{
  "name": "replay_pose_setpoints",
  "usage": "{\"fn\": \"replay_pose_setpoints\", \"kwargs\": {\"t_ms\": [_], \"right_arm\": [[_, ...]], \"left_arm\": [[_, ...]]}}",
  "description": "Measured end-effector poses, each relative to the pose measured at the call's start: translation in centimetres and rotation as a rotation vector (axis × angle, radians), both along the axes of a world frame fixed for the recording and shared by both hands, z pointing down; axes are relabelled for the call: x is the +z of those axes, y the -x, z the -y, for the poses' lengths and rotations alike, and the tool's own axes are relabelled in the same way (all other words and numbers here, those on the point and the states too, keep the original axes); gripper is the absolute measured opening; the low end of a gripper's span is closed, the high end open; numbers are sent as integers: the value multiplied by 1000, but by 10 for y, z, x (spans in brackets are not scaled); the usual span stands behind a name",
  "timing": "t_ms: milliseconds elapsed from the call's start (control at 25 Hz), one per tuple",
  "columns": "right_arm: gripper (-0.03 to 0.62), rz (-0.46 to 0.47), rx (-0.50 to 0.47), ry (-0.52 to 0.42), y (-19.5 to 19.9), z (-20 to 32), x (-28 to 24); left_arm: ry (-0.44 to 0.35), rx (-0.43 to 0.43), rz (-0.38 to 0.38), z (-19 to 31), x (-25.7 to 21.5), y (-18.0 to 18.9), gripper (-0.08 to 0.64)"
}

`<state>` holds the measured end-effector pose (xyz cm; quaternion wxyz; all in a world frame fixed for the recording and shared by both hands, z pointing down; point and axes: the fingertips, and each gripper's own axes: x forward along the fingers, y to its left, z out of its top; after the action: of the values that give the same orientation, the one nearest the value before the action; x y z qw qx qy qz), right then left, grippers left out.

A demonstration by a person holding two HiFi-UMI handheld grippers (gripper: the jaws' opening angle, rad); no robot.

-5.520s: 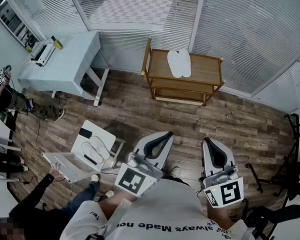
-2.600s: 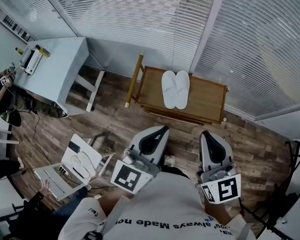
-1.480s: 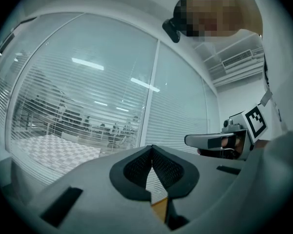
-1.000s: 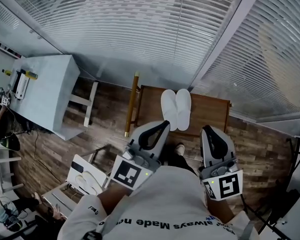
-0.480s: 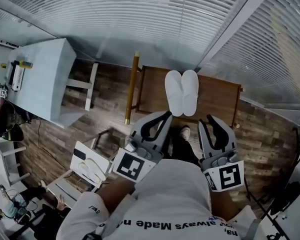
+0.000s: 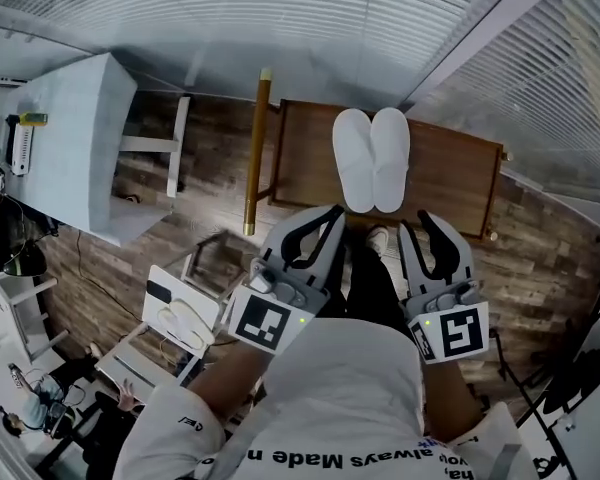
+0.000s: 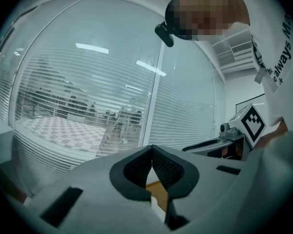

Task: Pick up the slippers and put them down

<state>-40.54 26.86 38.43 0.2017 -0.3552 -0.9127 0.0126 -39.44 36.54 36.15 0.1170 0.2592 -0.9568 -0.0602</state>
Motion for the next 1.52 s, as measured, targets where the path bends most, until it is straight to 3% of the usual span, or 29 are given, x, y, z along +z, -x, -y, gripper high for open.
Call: {"fn": "replay_pose_setpoints", "kwargs": {"t_ms": [600,1520], "right_arm": [[117,-125,80,-54,21,-5,145],[171,-254,150,-142,53,-17,304]], "left_arm": [[32,26,-47,-1,110,20,12],[53,11,-154,-10,250,42,12]]}}
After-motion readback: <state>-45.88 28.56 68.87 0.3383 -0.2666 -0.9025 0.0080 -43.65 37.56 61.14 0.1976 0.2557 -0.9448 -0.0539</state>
